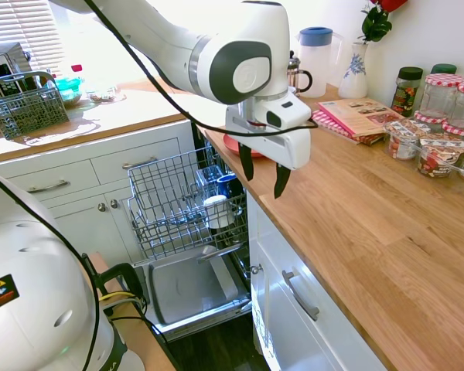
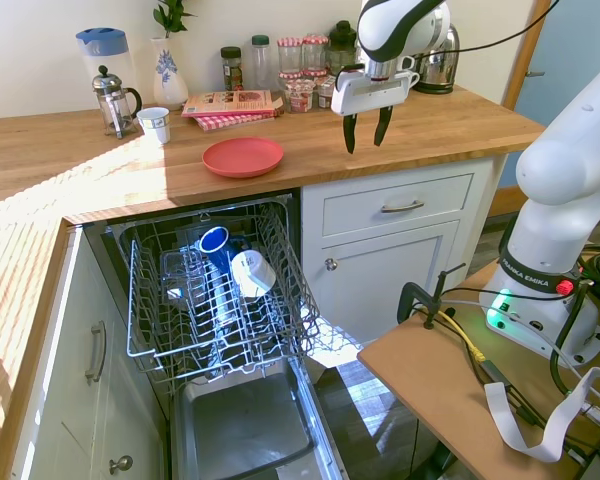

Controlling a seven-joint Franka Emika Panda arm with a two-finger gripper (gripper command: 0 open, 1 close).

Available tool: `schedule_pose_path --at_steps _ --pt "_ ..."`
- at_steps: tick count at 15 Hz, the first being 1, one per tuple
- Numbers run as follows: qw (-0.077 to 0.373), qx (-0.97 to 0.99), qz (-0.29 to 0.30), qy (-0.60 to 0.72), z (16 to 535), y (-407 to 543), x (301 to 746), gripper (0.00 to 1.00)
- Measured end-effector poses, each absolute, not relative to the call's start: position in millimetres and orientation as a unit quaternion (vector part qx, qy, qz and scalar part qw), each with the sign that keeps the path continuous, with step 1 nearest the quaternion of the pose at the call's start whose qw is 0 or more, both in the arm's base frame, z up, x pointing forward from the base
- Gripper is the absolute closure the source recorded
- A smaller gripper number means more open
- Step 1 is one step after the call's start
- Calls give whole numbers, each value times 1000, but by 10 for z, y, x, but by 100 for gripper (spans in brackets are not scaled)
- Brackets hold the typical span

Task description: Put the plate in the dishwasher

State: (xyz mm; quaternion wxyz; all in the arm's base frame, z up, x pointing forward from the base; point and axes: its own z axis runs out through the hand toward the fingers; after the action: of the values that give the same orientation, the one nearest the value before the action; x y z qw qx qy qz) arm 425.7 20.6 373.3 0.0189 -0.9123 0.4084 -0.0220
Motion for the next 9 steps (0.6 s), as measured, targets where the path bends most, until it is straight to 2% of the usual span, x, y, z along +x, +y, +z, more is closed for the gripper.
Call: schedule_pose_path --at_steps 4,9 --pt "25 -913 -21 407 3764 278 4307 0" --pt "75 -909 -11 410 3824 589 4755 0"
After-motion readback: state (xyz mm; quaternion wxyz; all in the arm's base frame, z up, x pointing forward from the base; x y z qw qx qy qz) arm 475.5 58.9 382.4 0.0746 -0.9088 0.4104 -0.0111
